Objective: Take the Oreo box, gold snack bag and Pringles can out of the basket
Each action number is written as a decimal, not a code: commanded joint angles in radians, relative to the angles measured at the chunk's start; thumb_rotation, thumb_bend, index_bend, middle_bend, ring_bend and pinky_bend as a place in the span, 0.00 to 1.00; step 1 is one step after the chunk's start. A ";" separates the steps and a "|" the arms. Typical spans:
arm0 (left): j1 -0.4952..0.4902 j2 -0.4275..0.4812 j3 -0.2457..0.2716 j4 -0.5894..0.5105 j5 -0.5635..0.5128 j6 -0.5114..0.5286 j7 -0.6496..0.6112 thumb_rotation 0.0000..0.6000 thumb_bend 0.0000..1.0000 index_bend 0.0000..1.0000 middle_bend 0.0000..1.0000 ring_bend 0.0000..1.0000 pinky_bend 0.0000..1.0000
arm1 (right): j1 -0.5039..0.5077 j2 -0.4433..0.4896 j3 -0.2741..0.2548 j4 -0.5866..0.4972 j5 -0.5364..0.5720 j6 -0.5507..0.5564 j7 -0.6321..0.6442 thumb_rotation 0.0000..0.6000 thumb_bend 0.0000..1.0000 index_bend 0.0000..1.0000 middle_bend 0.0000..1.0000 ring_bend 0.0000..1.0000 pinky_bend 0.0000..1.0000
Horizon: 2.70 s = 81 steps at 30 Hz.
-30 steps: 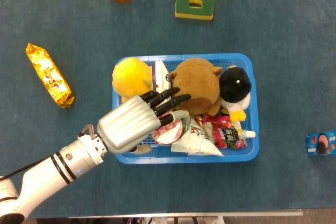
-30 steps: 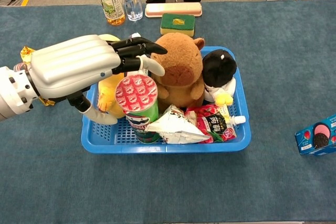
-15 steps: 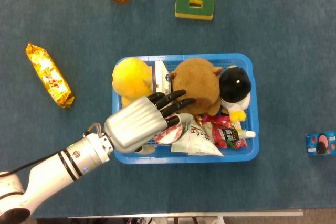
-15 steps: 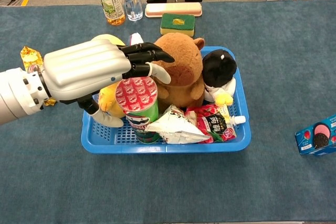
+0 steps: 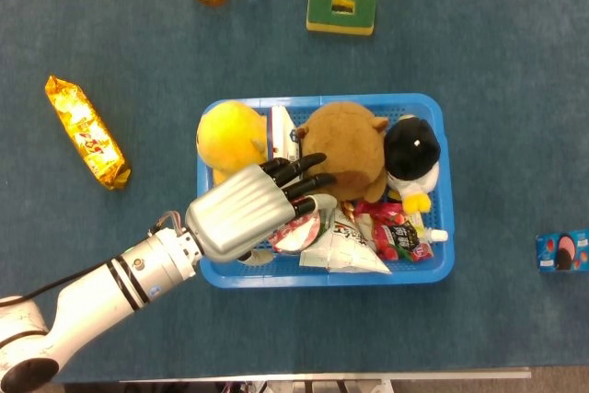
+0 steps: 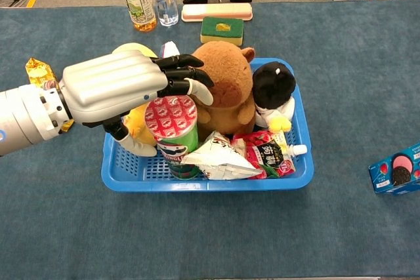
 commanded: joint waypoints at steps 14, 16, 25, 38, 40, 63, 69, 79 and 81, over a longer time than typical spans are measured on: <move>0.002 0.004 0.019 -0.001 -0.006 0.022 0.006 1.00 0.25 0.27 0.29 0.11 0.29 | 0.000 -0.009 0.000 0.007 0.000 -0.006 0.004 1.00 0.00 0.10 0.28 0.24 0.55; 0.003 0.004 0.021 0.000 -0.005 0.026 0.009 1.00 0.27 0.28 0.30 0.12 0.30 | 0.001 -0.010 0.000 0.009 0.000 -0.008 0.005 1.00 0.00 0.10 0.28 0.24 0.55; 0.010 0.005 0.029 -0.002 0.003 0.047 0.017 1.00 0.34 0.33 0.37 0.17 0.33 | 0.004 -0.017 0.000 0.014 -0.002 -0.013 0.008 1.00 0.00 0.10 0.28 0.24 0.55; 0.028 0.054 0.039 -0.049 0.012 0.077 0.052 1.00 0.35 0.38 0.42 0.21 0.35 | 0.004 -0.017 0.001 0.013 -0.003 -0.011 0.009 1.00 0.00 0.10 0.28 0.24 0.55; 0.034 0.074 0.040 -0.067 0.008 0.082 0.074 1.00 0.35 0.39 0.43 0.21 0.35 | 0.003 -0.017 0.001 0.013 -0.003 -0.009 0.011 1.00 0.00 0.10 0.28 0.24 0.55; 0.217 0.323 0.085 -0.246 -0.100 0.270 0.323 1.00 0.36 0.47 0.52 0.24 0.35 | 0.011 -0.022 0.001 0.002 -0.003 -0.021 -0.005 1.00 0.00 0.10 0.28 0.24 0.55; 0.265 0.361 0.090 -0.270 -0.122 0.324 0.357 1.00 0.36 0.48 0.53 0.25 0.35 | 0.017 -0.024 0.002 -0.003 -0.002 -0.029 -0.012 1.00 0.00 0.10 0.28 0.24 0.55; 0.312 0.389 0.085 -0.276 -0.145 0.372 0.387 1.00 0.36 0.48 0.53 0.25 0.35 | 0.027 -0.030 0.000 -0.005 -0.006 -0.043 -0.018 1.00 0.00 0.10 0.28 0.24 0.55; 0.320 0.393 0.081 -0.275 -0.145 0.383 0.389 1.00 0.36 0.48 0.53 0.25 0.35 | 0.028 -0.031 -0.001 -0.005 -0.007 -0.044 -0.018 1.00 0.00 0.10 0.28 0.24 0.55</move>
